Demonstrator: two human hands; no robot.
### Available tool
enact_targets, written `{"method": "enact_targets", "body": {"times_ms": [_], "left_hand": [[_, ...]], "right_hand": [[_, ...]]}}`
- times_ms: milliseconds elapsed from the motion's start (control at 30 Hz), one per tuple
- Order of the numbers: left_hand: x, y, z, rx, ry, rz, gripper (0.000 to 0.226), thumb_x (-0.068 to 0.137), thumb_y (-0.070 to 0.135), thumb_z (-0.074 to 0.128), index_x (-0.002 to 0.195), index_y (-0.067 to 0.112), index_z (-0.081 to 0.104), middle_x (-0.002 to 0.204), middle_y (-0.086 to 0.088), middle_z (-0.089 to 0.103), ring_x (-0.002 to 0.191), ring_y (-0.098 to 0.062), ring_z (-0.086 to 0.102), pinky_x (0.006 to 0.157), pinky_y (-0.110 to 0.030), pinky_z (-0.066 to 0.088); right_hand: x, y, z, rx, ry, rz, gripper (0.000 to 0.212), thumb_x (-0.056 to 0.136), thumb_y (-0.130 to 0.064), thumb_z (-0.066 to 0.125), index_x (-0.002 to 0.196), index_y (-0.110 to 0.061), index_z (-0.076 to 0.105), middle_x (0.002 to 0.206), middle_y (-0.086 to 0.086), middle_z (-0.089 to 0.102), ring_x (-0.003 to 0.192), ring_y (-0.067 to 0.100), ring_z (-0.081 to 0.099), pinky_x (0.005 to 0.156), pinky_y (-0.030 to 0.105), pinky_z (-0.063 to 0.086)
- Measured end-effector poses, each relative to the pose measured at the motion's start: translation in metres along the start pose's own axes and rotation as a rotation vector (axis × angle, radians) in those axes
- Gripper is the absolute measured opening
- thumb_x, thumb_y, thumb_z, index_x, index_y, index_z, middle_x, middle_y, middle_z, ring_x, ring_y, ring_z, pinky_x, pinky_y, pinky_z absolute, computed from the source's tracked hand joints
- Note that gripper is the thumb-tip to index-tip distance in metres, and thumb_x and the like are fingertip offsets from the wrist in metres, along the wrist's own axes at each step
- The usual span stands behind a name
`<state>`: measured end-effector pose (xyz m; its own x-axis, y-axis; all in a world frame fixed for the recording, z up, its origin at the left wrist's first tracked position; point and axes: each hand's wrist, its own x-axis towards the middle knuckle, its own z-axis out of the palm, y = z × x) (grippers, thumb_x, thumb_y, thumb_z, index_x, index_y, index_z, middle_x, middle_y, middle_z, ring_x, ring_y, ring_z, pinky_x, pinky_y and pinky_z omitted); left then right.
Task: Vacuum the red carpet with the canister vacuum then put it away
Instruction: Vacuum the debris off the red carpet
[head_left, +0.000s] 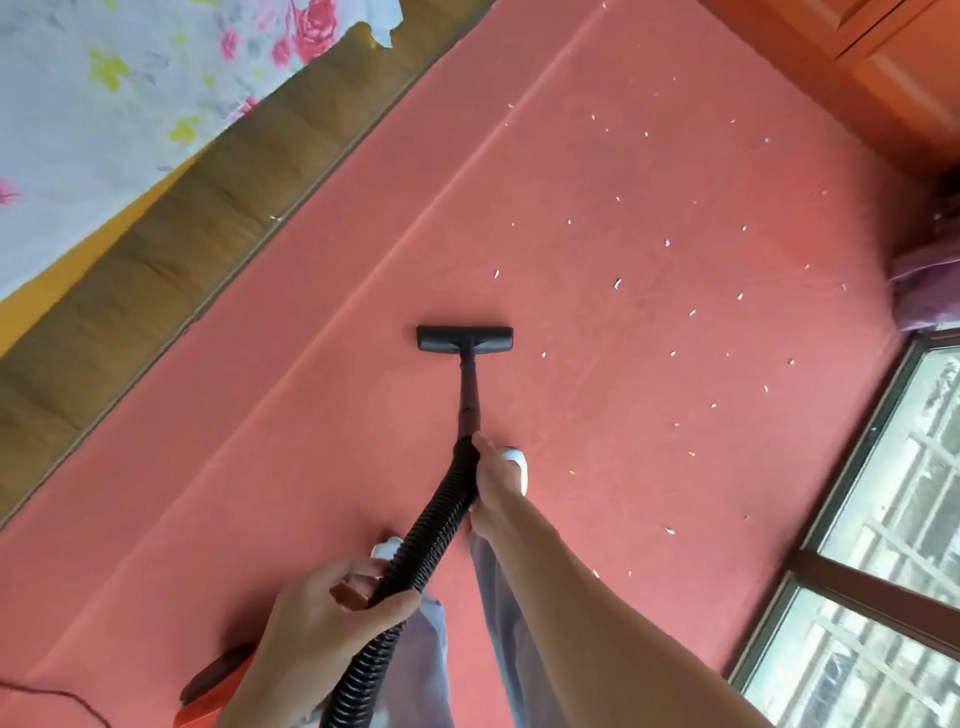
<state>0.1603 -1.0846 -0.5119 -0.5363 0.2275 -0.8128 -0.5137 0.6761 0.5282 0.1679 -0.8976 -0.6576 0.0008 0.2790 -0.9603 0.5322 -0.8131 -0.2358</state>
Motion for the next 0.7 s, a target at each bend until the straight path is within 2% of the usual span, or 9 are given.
{"method": "enact_targets", "body": {"times_ms": [100, 233, 367, 500, 567, 633, 700], "left_hand": [[0.021, 0.036, 0.009, -0.014, 0.049, 0.051, 0.042, 0.037, 0.060, 0.076, 0.074, 0.040, 0.076, 0.071, 0.002, 0.074, 0.060, -0.007, 0.064, 0.061, -0.015, 0.046], [0.030, 0.061, 0.012, 0.057, 0.043, 0.091, 0.045, 0.039, 0.058, 0.081, 0.078, 0.035, 0.076, 0.072, 0.001, 0.074, 0.066, -0.014, 0.068, 0.067, -0.023, 0.050], [0.020, 0.071, 0.012, 0.141, -0.062, 0.044, 0.068, 0.028, 0.072, 0.088, 0.083, 0.033, 0.076, 0.072, -0.001, 0.074, 0.065, -0.015, 0.067, 0.069, -0.028, 0.048], [0.021, 0.094, 0.030, 0.204, -0.043, 0.050, 0.044, 0.043, 0.049, 0.090, 0.080, 0.031, 0.076, 0.073, 0.005, 0.074, 0.066, -0.010, 0.066, 0.070, -0.028, 0.050], [0.025, 0.110, 0.044, 0.244, -0.040, 0.061, 0.032, 0.052, 0.037, 0.091, 0.077, 0.027, 0.074, 0.071, 0.010, 0.072, 0.062, -0.004, 0.062, 0.062, -0.018, 0.046], [0.034, 0.122, 0.057, 0.282, -0.032, 0.067, 0.029, 0.055, 0.034, 0.091, 0.075, 0.027, 0.072, 0.068, 0.014, 0.070, 0.058, 0.000, 0.059, 0.057, -0.014, 0.042], [0.043, 0.129, 0.066, 0.287, -0.028, 0.060, 0.031, 0.053, 0.039, 0.089, 0.076, 0.029, 0.071, 0.071, 0.016, 0.071, 0.063, 0.001, 0.063, 0.061, -0.016, 0.047]], "right_hand": [[0.014, -0.042, 0.015, 0.000, -0.035, -0.019, 0.033, 0.088, -0.033, 0.067, 0.103, -0.004, 0.060, 0.088, 0.012, 0.063, 0.070, 0.024, 0.060, 0.058, 0.030, 0.050], [0.022, -0.070, 0.012, -0.012, -0.029, -0.011, 0.040, 0.083, -0.041, 0.068, 0.100, -0.005, 0.059, 0.086, 0.012, 0.063, 0.074, 0.027, 0.060, 0.071, 0.040, 0.052], [0.013, -0.071, -0.023, 0.061, 0.016, 0.017, 0.037, 0.082, -0.037, 0.070, 0.093, -0.002, 0.064, 0.077, 0.013, 0.063, 0.058, 0.025, 0.058, 0.056, 0.032, 0.049], [0.008, -0.078, -0.060, 0.218, -0.051, 0.058, 0.025, 0.091, -0.025, 0.059, 0.101, -0.001, 0.058, 0.075, 0.013, 0.058, 0.061, 0.025, 0.054, 0.060, 0.036, 0.043], [0.011, -0.092, -0.074, 0.266, -0.063, 0.098, 0.018, 0.095, -0.020, 0.055, 0.094, -0.002, 0.056, 0.074, 0.013, 0.056, 0.062, 0.025, 0.054, 0.061, 0.036, 0.044], [0.018, -0.106, -0.083, 0.243, -0.057, 0.140, 0.016, 0.098, -0.018, 0.052, 0.100, -0.003, 0.056, 0.081, 0.014, 0.057, 0.068, 0.025, 0.056, 0.064, 0.038, 0.048], [0.026, -0.121, -0.086, 0.212, -0.041, 0.160, 0.022, 0.097, -0.018, 0.054, 0.113, -0.003, 0.054, 0.087, 0.015, 0.057, 0.074, 0.026, 0.058, 0.074, 0.040, 0.052]]}}
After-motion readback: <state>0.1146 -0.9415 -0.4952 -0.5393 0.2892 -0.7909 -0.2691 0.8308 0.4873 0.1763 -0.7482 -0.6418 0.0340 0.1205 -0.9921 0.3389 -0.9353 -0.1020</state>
